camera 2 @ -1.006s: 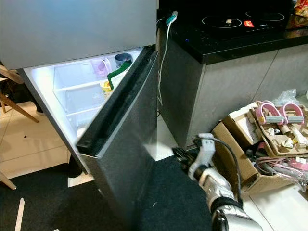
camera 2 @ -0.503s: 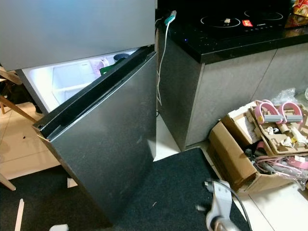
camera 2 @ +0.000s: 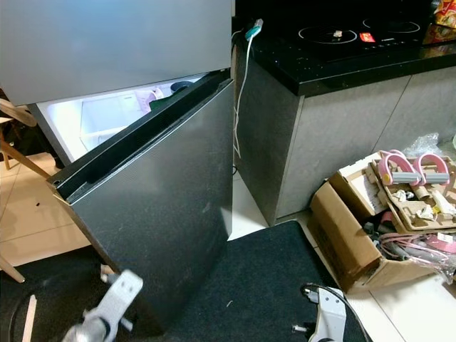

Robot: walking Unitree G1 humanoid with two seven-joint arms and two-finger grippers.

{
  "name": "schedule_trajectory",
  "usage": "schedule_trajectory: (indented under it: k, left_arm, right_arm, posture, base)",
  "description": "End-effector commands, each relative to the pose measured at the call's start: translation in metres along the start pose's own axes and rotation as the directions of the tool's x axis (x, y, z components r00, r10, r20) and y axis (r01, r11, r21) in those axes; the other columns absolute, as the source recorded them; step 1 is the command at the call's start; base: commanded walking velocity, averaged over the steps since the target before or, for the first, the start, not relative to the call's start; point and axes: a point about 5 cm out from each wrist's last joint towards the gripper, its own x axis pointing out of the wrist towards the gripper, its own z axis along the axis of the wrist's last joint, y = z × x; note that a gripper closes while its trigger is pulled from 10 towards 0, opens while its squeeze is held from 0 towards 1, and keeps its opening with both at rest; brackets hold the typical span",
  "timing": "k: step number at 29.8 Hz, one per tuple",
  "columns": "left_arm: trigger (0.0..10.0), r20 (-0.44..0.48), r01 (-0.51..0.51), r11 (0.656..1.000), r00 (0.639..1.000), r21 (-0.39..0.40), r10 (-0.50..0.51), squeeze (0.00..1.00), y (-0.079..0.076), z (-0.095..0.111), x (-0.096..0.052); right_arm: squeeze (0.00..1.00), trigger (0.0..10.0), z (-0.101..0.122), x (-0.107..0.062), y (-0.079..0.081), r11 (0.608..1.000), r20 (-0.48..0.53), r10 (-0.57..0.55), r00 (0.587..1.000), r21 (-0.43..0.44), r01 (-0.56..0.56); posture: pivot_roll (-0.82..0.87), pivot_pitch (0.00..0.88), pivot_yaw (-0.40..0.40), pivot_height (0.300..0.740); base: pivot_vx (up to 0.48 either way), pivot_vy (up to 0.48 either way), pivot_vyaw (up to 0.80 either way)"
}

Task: Restocking fridge

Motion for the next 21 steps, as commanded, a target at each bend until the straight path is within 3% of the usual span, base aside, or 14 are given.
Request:
schedule_trajectory:
  k: [1, 7, 11, 16, 17, 18, 21]
  left_arm:
    - [10.0, 0.066, -0.003, 0.999, 0.998, 0.045, 0.0, 0.0, 0.011, 0.011, 0.001]
    - [10.0, 0.165, 0.023, 0.995, 0.986, 0.094, -0.038, 0.0, 0.013, 0.033, 0.005]
    - [10.0, 0.314, 0.043, 0.993, 0.946, 0.111, -0.076, 0.0, 0.019, 0.065, 0.007]
    - [10.0, 0.332, 0.059, 0.994, 0.939, 0.097, -0.088, 0.0, 0.019, 0.068, 0.007]
    - [10.0, 0.324, 0.172, 0.981, 0.926, 0.091, -0.193, 0.0, 0.01, 0.068, 0.007]
    - [10.0, 0.311, 0.33, 0.94, 0.887, 0.092, -0.341, 0.0, -0.005, 0.067, 0.007]
    - [10.0, 0.3, 0.401, 0.912, 0.863, 0.083, -0.406, 0.0, -0.012, 0.065, 0.006]
  right_arm:
    - [0.0, 10.0, 0.0, 0.002, 0.006, 1.0, -0.002, 0.008, 1.0, -0.001, -0.008]
    - [0.0, 10.0, -0.002, 0.002, 0.007, 1.0, -0.006, 0.007, 1.0, -0.002, -0.007]
    - [0.0, 10.0, -0.004, 0.002, 0.007, 1.0, -0.015, 0.003, 1.0, 0.0, -0.003]
    - [0.0, 10.0, -0.005, 0.002, 0.007, 1.0, -0.017, 0.003, 1.0, -0.001, -0.003]
    - [0.0, 10.0, -0.005, 0.002, 0.007, 1.0, -0.019, 0.004, 1.0, -0.002, -0.004]
    - [0.0, 10.0, -0.006, 0.002, 0.007, 1.0, -0.022, 0.005, 1.0, -0.005, -0.005]
    - [0.0, 10.0, -0.006, 0.002, 0.008, 1.0, -0.022, 0.006, 1.0, -0.004, -0.006]
  posture:
    - [-0.02, 0.0, 0.045, 0.74]
    - [-0.02, 0.0, 0.045, 0.74]
    - [-0.01, 0.0, 0.046, 0.74]
    - [-0.01, 0.0, 0.046, 0.74]
    - [-0.01, 0.0, 0.046, 0.74]
    - [-0.02, 0.0, 0.043, 0.74]
    - [-0.02, 0.0, 0.043, 0.74]
  base:
    - [0.0, 0.0, 0.0]
    - [0.0, 0.0, 0.0]
    - [0.0, 0.0, 0.0]
    - [0.0, 0.0, 0.0]
    - [0.0, 0.0, 0.0]
    - [0.0, 0.0, 0.0]
    - [0.0, 0.0, 0.0]
